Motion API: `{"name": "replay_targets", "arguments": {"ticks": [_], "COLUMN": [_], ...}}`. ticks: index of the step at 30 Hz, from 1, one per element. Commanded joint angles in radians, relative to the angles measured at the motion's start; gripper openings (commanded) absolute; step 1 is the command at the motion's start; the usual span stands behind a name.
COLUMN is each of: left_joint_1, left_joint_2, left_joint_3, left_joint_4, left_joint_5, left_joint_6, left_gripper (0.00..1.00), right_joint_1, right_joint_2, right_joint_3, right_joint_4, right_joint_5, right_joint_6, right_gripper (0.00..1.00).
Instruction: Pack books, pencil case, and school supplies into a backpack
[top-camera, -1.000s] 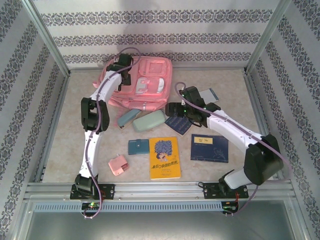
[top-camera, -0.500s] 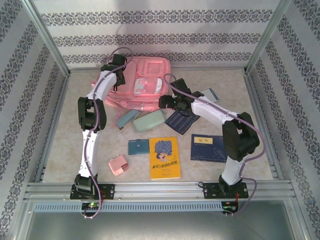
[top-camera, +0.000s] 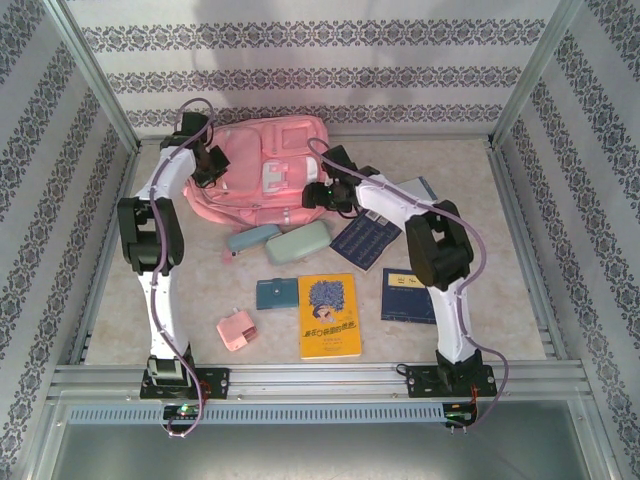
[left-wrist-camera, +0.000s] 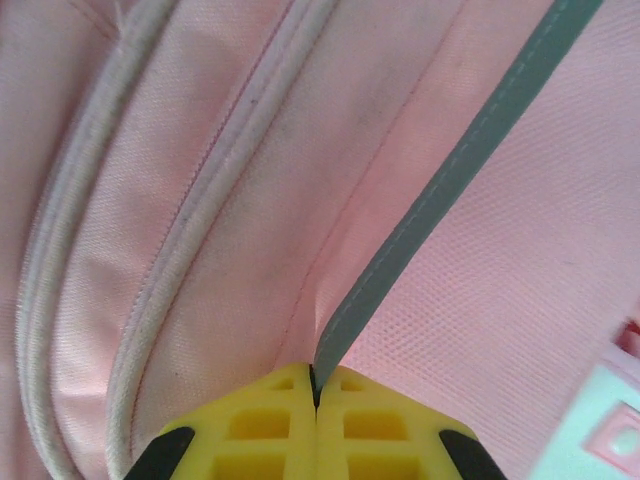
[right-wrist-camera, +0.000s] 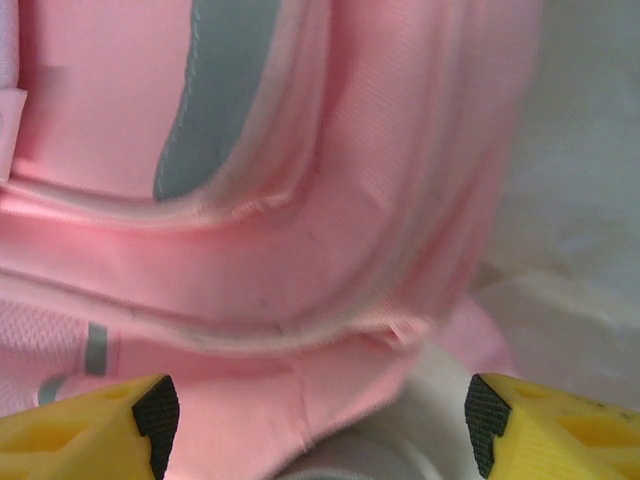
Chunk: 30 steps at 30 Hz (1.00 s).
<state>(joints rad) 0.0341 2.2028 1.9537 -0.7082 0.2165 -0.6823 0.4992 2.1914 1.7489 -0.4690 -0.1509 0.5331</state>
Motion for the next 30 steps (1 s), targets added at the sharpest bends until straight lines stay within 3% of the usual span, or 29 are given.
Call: {"name": "replay_targets", "arguments": {"ticks": [1, 11, 18, 23, 30], "left_joint_1": [-0.008, -0.015, -0.056, -0.112, -0.241], "left_joint_2": [-0.092, -0.217, -0.345, -0.438, -0.572], "left_joint_3": [-0.008, -0.004, -0.042, -0.133, -0.311], "left_joint_4": [0.058, 0.157, 0.245, 0.344, 0.384], "left_joint_5": [0.140, 0.298, 0.349, 0.336, 0.133], "left_joint_6": [-0.094, -0.253, -0.377, -0.494, -0.567], "left_gripper": [0.00, 0.00, 0.00, 0.00, 0.00], "right_joint_1": [-0.014, -0.056, -0.070, -0.081, -0.087], "right_joint_2": [0.068, 0.223, 0.257, 0.092, -0.314], "right_joint_3": [0.110, 0.461, 0.657, 0.528, 0.039], "right_joint_4": [-0.024, -0.092, -0.225, -0.248, -0.141], "right_joint_5": [-0.080, -0.130, -0.128, 0.025, 0.186], "right_joint_6": [0.017, 0.017, -0.063, -0.108, 0.051], "right_gripper": [0.77, 0.77, 0.83, 0.95, 0.98]}}
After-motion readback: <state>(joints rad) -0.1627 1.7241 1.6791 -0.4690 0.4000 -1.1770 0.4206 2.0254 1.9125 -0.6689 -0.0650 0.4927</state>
